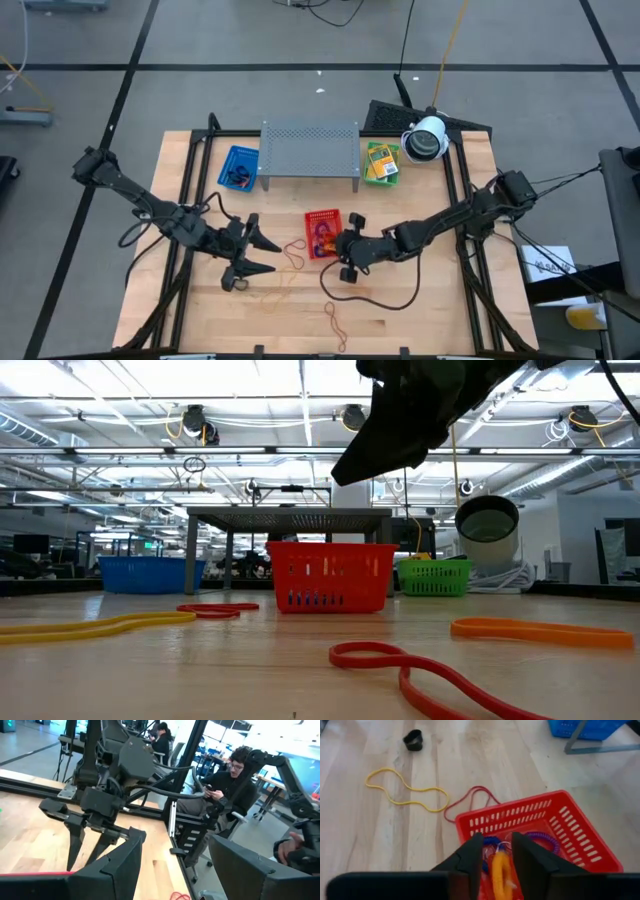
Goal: Pick & Place Office Desk Supplies
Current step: Put the orange rubber band into the blue basket
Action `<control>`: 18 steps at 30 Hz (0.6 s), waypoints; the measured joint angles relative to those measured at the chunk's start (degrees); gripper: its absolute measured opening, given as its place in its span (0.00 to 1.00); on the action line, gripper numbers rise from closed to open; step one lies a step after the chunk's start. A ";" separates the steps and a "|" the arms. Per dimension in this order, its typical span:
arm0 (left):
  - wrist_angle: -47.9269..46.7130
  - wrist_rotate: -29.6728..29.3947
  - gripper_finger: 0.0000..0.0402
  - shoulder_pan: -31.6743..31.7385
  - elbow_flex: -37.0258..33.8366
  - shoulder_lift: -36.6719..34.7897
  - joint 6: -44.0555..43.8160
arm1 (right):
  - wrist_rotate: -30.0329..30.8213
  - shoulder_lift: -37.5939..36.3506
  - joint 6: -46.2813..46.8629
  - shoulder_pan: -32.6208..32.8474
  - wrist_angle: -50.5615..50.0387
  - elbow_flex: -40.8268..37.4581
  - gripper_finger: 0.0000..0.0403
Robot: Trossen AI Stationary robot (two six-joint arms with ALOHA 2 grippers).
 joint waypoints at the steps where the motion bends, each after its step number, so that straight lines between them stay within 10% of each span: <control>1: 0.42 -0.02 0.60 0.00 0.00 0.00 0.00 | -0.02 0.00 -0.02 0.07 0.13 0.00 0.26; 18: 8.40 9.16 0.60 -5.44 -0.03 7.55 19.05 | 2.53 -0.02 -13.30 13.19 10.82 0.02 0.37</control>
